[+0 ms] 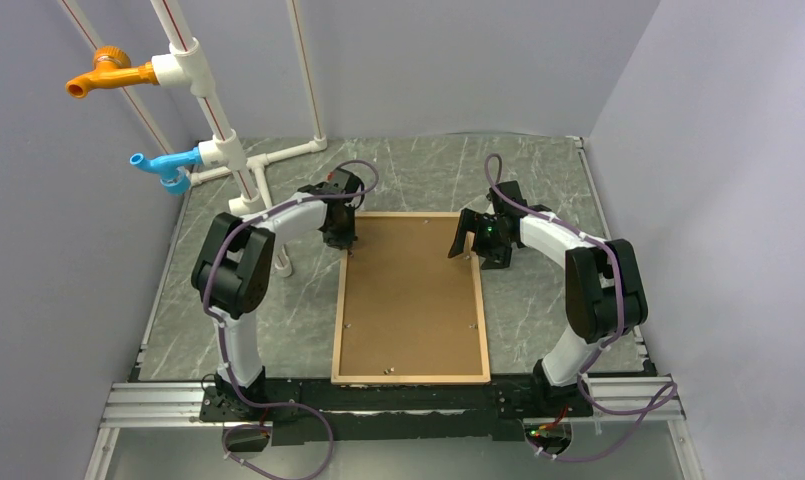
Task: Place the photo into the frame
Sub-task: Install the photo frame at the center of the board.
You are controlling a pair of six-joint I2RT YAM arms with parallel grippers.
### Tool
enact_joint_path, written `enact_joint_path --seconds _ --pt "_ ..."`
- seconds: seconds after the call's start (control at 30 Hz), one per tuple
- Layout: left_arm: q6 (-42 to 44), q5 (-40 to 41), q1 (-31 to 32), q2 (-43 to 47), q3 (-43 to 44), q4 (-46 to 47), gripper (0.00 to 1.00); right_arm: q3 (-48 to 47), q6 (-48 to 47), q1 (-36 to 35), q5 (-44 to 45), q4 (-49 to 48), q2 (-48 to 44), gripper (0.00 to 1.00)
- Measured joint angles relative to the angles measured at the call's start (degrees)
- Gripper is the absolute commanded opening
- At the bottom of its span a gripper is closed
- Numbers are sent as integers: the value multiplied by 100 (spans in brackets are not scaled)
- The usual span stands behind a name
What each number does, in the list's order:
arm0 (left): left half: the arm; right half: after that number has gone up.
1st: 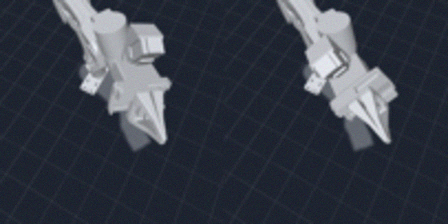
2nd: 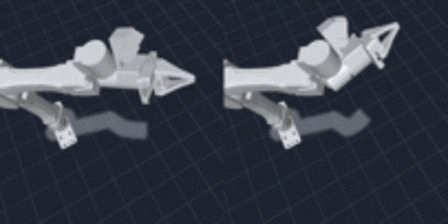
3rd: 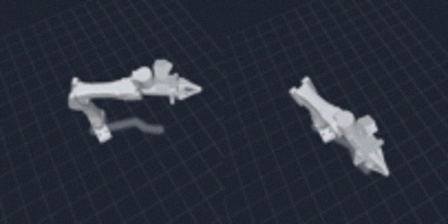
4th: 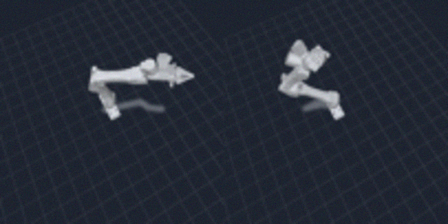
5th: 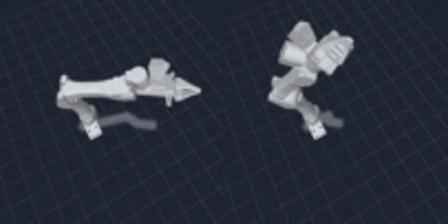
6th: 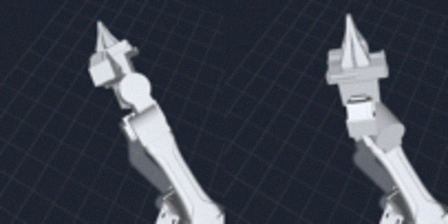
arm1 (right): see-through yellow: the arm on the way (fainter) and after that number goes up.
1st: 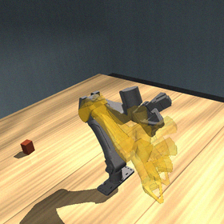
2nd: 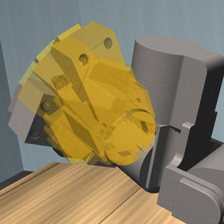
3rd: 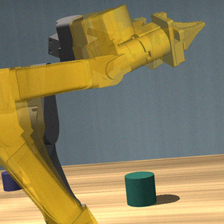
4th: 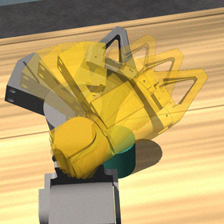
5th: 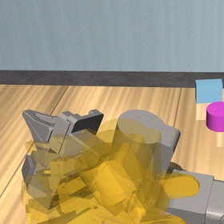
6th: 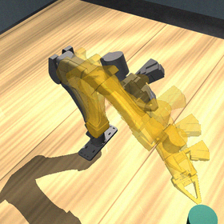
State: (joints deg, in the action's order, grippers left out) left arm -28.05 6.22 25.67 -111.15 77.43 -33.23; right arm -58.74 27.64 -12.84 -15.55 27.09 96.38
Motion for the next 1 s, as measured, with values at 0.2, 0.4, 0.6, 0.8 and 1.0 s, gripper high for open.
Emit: enact_joint_path --seconds 0.2,0.4,0.6,0.8,1.0 --pt "17 -2 2 76 -111 125 0 0 2 0 -4 -4 17 99" --pt "13 -50 2 219 -321 358 20 0 2 0 -20 -22 17 99" --pt "-4 -37 -4 302 -387 120 59 0 2 0 -50 -22 17 100" --pt "-129 -35 -2 319 -382 -72 59 0 2 0 -101 -22 17 99" --pt "-157 -37 -2 286 -321 -157 52 0 2 0 -107 -22 17 100"
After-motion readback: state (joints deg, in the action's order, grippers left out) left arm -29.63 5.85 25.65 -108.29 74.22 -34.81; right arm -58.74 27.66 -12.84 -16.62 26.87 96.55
